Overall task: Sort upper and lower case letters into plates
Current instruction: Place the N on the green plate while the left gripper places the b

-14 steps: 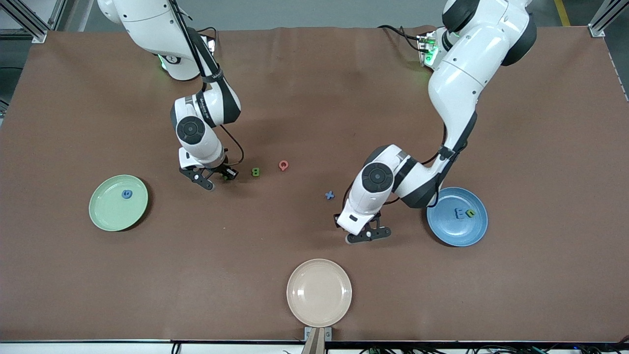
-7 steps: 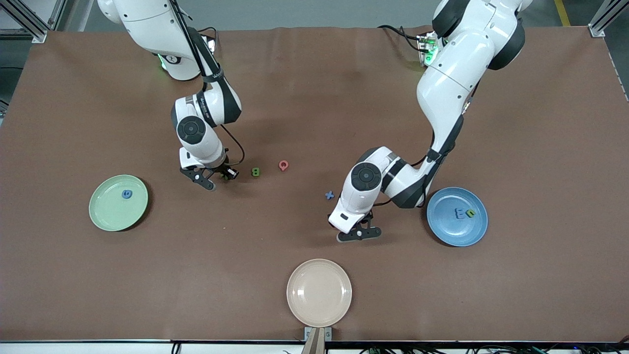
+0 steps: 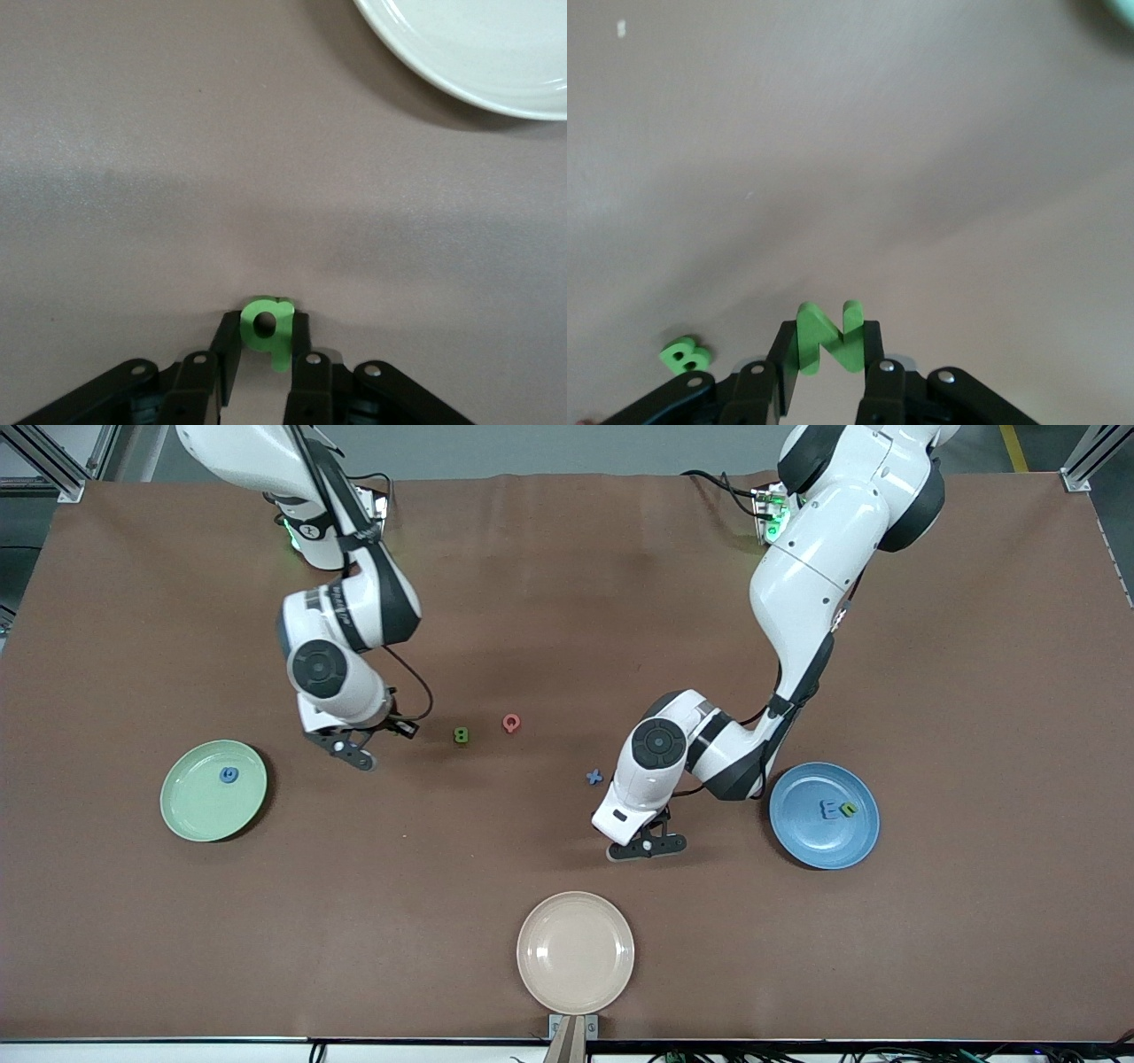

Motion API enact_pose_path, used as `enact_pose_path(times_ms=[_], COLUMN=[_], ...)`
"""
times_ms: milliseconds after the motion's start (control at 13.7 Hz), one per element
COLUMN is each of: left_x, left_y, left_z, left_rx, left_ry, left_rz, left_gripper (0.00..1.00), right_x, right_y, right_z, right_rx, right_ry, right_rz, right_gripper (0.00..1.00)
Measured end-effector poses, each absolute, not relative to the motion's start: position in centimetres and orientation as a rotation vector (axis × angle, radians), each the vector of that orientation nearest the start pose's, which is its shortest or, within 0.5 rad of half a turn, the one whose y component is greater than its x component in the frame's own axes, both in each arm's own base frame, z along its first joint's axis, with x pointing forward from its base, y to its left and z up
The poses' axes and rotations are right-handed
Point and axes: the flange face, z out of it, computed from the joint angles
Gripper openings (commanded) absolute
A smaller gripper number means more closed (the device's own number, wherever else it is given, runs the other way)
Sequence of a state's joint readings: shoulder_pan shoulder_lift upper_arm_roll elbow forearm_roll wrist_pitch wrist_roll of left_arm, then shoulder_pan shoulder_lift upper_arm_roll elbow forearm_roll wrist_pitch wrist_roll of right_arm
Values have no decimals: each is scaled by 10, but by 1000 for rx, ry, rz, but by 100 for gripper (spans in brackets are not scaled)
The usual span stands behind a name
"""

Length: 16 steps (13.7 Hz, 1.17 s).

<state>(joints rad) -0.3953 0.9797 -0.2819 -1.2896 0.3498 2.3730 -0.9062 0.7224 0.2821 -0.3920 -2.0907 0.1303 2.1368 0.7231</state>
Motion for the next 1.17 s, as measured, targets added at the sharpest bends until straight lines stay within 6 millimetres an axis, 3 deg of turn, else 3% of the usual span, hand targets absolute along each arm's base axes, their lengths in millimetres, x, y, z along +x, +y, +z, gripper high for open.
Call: enact_pose_path(times_ms=[146,291,437,583,729,874,1020,1166], left_x=[628,634,642,653,661,662,656,646], left_y=[-427,-421,-409,-385,-342,-287,-230,-178], left_z=[179,189,210,240,267,283,285,271], left_rx=[-3207,-3192,-3164,-3126,-3089,-3049,-3008,-2971], left_ry=[-229,-265,-300,-353,-409,-447,-465,-480], left_rz=[-207,-203,-198,-192,-190,-169,-123,-44], left_gripper=[0,0,0,1,2,4,9,16], right_x=[545,560,569,578,585,589,593,594], right_y=[138,85,37,-8,-43,-65,-78,-81], right_z=[305,315,318,315,300,278,257,240], right_rx=[-3162,-3168,-3171,-3177,-3199,-3226,-3251,-3265], right_ry=[627,492,349,197,85,-25,-104,-135], right_rz=[302,294,284,260,219,194,174,182], right_gripper=[20,20,20,20,20,20,21,21])
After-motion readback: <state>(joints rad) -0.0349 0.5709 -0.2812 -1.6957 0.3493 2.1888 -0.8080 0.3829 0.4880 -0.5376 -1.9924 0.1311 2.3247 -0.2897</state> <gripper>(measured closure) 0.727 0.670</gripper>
